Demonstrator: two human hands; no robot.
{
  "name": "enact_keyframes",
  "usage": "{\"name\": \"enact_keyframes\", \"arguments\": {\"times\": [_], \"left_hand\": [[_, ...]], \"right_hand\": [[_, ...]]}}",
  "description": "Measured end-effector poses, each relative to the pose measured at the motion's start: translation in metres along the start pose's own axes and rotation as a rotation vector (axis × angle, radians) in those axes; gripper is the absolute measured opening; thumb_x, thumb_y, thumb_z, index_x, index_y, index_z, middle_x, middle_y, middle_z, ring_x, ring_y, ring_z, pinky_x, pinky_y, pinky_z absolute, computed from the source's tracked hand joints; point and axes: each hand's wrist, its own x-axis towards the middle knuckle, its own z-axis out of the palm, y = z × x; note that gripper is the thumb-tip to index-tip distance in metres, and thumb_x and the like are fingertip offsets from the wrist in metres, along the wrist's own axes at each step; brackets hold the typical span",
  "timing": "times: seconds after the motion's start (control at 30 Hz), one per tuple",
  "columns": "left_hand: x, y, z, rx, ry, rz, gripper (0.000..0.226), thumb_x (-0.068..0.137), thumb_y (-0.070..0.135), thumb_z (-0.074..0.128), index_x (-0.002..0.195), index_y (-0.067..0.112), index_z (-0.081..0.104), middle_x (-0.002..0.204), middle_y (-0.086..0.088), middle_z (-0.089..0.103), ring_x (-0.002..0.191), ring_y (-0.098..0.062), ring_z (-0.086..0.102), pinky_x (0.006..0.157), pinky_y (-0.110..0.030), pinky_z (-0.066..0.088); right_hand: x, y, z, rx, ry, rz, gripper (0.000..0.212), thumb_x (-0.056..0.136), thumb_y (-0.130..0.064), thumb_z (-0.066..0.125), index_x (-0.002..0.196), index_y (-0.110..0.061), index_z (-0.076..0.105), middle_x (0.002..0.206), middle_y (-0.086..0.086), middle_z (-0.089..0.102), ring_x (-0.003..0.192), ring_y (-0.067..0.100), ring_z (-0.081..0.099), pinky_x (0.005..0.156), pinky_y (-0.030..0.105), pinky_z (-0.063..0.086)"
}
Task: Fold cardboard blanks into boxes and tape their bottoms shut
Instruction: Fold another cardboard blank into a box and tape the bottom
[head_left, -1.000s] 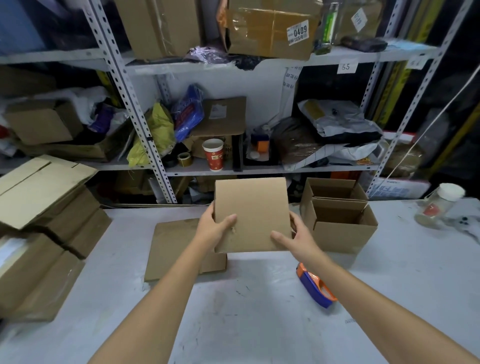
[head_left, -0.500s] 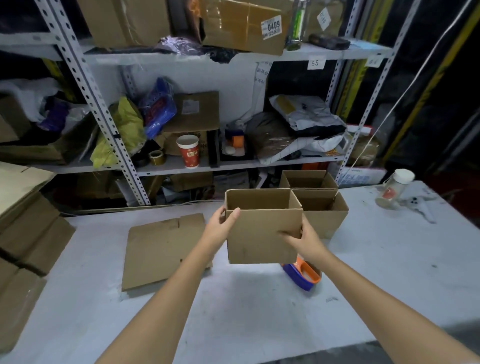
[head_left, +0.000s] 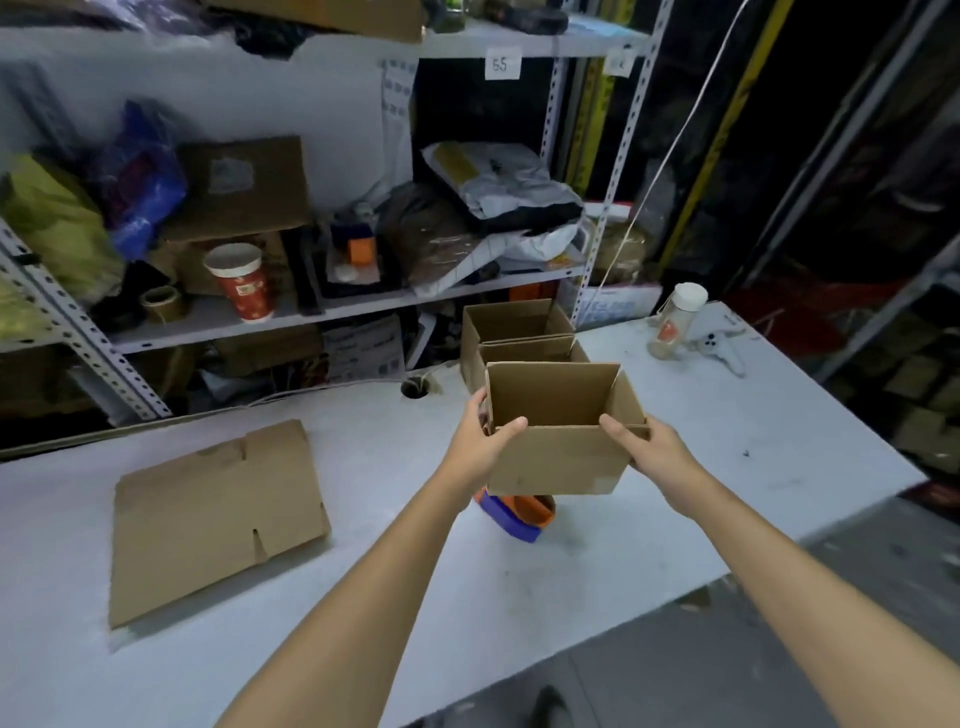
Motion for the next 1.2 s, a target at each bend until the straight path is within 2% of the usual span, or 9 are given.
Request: {"name": "enact_keyframes", "arguments": {"times": [0.13,0.2,0.33,0.67,0.77,0.87,1.0,1.13,1.2], "left_hand": [[0.019,-0.006,0.052,-0.012,0.0,-0.003,0.079,0.093,0.031,0.069,0.156,0.028,0.021,0.154,0.004,0.041,0.132,-0.012,0.045,0.111,-0.033,0.041],[0.031,-0.009,0.079,-0.007,0.005,-0.024,0.08,0.093,0.031,0.069,0.157,0.029,0.02,0.155,0.004,0.039,0.136,-0.014,0.042,0.112,-0.036,0.039],[0.055,-0.019,0.115,0.034,0.029,-0.064,0.08,0.093,0.026,0.069,0.157,0.026,0.02,0.156,0.003,0.038,0.14,-0.018,0.039,0.112,-0.035,0.038],[0.079,-0.047,0.137,0.066,0.116,-0.153,0.078,0.095,0.015,0.065,0.158,0.026,0.02,0.158,0.004,0.037,0.145,-0.017,0.035,0.119,-0.038,0.032],[0.079,-0.051,0.125,0.08,0.164,-0.194,0.078,0.097,0.018,0.063,0.159,0.027,0.016,0.161,0.004,0.029,0.147,-0.02,0.03,0.119,-0.037,0.031],[0.085,-0.052,0.117,0.111,0.191,-0.228,0.077,0.099,0.021,0.06,0.159,0.03,0.013,0.163,0.003,0.025,0.149,-0.024,0.028,0.117,-0.042,0.031],[0.094,-0.052,0.111,0.129,0.191,-0.225,0.077,0.099,0.026,0.059,0.159,0.031,0.011,0.164,0.003,0.024,0.149,-0.025,0.026,0.118,-0.043,0.03],[0.095,-0.05,0.114,0.121,0.185,-0.214,0.078,0.099,0.026,0.059,0.16,0.031,0.011,0.164,0.003,0.024,0.149,-0.023,0.027,0.117,-0.041,0.029],[0.095,-0.051,0.117,0.122,0.192,-0.211,0.077,0.099,0.026,0.059,0.159,0.031,0.011,0.163,0.004,0.025,0.149,-0.023,0.027,0.117,-0.041,0.03]], "right_hand": [[0.028,0.021,-0.052,0.004,-0.066,-0.011,0.073,0.074,-0.063,0.073,0.136,-0.029,0.055,0.124,-0.007,0.066,0.117,0.016,0.06,0.105,0.043,0.049],[0.045,0.031,-0.075,0.004,-0.094,0.002,0.068,0.078,-0.057,0.075,0.136,-0.029,0.055,0.123,-0.007,0.067,0.117,0.015,0.06,0.104,0.04,0.049],[0.074,0.049,-0.103,0.013,-0.144,0.014,0.049,0.086,-0.042,0.075,0.13,-0.027,0.059,0.117,-0.007,0.07,0.111,0.011,0.064,0.089,0.026,0.05],[0.118,0.079,-0.102,0.031,-0.26,0.028,0.044,0.09,-0.032,0.073,0.131,-0.033,0.057,0.111,-0.012,0.07,0.099,-0.001,0.063,0.067,0.009,0.046],[0.125,0.08,-0.086,0.018,-0.306,0.017,0.05,0.089,-0.036,0.074,0.135,-0.034,0.053,0.119,-0.015,0.066,0.108,0.002,0.061,0.078,0.013,0.048],[0.135,0.078,-0.073,0.018,-0.32,0.006,0.074,0.081,-0.052,0.076,0.146,-0.037,0.043,0.135,-0.013,0.058,0.124,0.012,0.054,0.102,0.033,0.049],[0.151,0.076,-0.071,0.006,-0.321,0.008,0.105,0.056,-0.078,0.077,0.147,-0.038,0.041,0.141,-0.01,0.055,0.13,0.018,0.051,0.108,0.044,0.047],[0.153,0.067,-0.075,-0.001,-0.333,0.013,0.086,0.077,-0.056,0.078,0.151,-0.033,0.038,0.144,-0.014,0.048,0.133,0.013,0.043,0.111,0.036,0.039],[0.155,0.066,-0.078,-0.009,-0.342,0.014,0.098,0.065,-0.07,0.079,0.149,-0.038,0.04,0.145,-0.013,0.05,0.135,0.017,0.045,0.112,0.041,0.04]]}}
